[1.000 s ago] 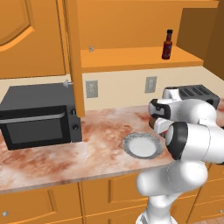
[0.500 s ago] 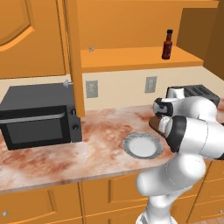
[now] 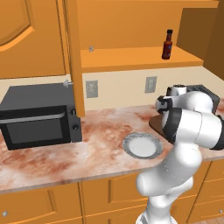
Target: Pick the steak from the plate and place it on the cutting board. Then pick the condiment bottle from the cabinet and place it next to the cutting board.
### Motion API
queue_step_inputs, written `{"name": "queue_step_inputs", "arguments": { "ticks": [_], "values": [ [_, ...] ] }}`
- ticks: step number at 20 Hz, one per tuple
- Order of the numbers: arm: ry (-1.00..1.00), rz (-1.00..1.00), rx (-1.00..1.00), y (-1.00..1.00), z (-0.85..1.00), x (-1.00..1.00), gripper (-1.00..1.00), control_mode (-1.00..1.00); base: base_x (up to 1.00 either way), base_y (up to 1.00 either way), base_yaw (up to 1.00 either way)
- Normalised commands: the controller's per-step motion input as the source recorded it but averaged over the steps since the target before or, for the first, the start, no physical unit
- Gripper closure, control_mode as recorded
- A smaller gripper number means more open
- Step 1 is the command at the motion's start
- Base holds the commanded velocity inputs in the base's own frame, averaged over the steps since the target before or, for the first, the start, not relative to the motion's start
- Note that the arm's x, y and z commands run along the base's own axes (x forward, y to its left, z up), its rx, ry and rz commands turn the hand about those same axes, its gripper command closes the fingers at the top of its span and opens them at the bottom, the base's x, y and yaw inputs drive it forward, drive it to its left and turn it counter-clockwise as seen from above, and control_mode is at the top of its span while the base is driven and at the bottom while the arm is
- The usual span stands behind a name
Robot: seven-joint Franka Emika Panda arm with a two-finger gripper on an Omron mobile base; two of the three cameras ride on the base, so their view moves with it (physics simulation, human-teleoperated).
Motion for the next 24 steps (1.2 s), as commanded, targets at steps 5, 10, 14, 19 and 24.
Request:
{"name": "queue_step_inputs", "arguments": {
  "ticks": [5, 10, 14, 19, 24],
  "values": [
    [-0.03, 0.00, 0.00, -0.18, -0.09, 0.30, 1.00, -1.00, 0.00, 0.00, 0.00],
    [-0.01, 0.00, 0.00, -0.19, -0.29, 0.22, 1.00, -1.00, 0.00, 0.00, 0.00],
    [-0.01, 0.00, 0.00, -0.19, -0.44, 0.16, 1.00, -1.00, 0.00, 0.00, 0.00],
    [-0.01, 0.00, 0.01, -0.16, -0.36, 0.16, 1.00, -1.00, 0.00, 0.00, 0.00],
    [-0.03, 0.00, 0.02, -0.12, -0.34, 0.14, 1.00, -1.00, 0.00, 0.00, 0.00]
  ]
}}
